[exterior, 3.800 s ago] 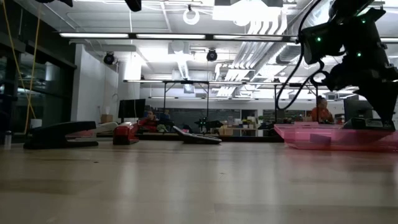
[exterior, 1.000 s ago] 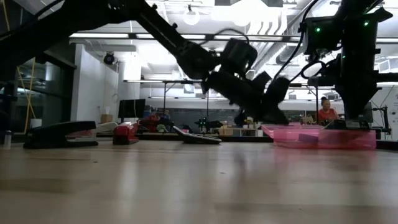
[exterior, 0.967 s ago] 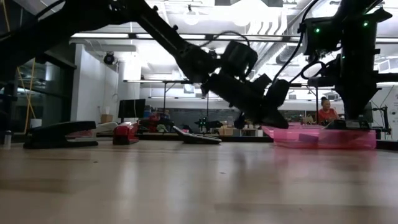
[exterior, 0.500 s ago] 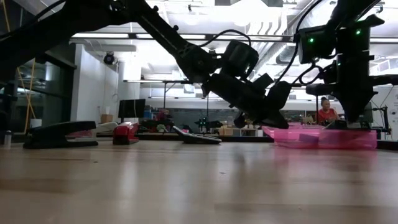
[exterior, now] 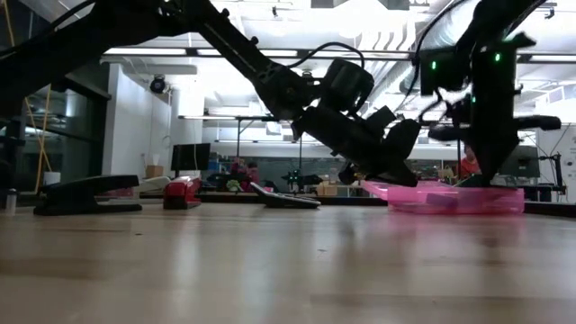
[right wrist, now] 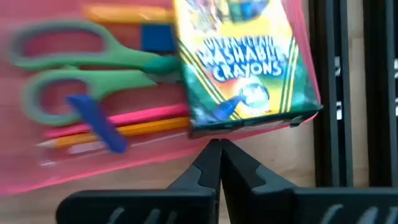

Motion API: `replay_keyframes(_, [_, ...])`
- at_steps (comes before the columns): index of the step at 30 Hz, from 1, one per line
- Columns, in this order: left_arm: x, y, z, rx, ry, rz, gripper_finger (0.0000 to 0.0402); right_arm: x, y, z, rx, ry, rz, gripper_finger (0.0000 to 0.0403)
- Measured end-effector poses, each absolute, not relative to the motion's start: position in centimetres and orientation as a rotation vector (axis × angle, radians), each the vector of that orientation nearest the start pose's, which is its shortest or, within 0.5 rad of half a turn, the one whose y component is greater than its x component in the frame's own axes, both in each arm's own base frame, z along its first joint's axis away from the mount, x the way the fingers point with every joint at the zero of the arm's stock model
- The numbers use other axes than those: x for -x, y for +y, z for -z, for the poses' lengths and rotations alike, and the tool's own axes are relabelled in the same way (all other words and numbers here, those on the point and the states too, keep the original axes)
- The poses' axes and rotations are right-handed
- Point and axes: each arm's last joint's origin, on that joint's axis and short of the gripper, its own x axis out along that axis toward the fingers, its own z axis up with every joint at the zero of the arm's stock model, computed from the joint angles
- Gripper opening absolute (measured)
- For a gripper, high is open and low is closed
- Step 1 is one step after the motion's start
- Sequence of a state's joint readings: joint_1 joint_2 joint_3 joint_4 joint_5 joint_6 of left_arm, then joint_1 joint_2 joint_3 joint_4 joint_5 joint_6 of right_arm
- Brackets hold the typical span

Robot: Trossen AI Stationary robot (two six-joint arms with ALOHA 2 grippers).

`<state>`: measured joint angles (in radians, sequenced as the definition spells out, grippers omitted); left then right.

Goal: Pack school essentials
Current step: Adjust the pink supply box

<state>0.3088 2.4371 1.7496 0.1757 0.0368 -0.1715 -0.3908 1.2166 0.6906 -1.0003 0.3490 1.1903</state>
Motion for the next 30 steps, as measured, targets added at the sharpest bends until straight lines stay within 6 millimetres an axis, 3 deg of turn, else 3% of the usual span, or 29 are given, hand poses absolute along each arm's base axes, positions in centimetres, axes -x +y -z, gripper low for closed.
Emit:
replay_keyframes(3, [-50.7, 16.4, -11.8, 0.258, 0.482, -0.311, 0.0000, -14.9, -7.2, -20.3, -0.911, 0.989, 1.429, 0.0000])
replay_keyframes(6, [-50.7, 16.4, -11.8, 0.257, 0.482, -0.311, 0.0000, -13.5, -6.9, -20.9, -0.904, 1.014, 1.467, 0.0000])
replay_keyframes(10, [-50.7, 16.4, -11.8, 0.238, 0.485, -0.304, 0.0000, -12.6, -6.9, -19.8, -0.934, 1.029, 1.523, 0.0000])
replay_keyframes(20, [-50.7, 16.4, -11.7, 0.219, 0.494, -0.297, 0.0000, -12.3, -8.4, -17.2, -0.996, 0.799, 1.621, 0.0000])
replay_keyframes(25, [-50.6, 16.4, -11.2, 0.206, 0.517, -0.289, 0.0000, -12.8, -9.3, -16.1, -1.057, 0.669, 1.589, 0.0000])
replay_keyframes(30, [-50.7, 16.3, -11.2, 0.208, 0.518, -0.272, 0.0000, -13.1, -9.2, -16.7, -1.027, 0.682, 1.540, 0.0000])
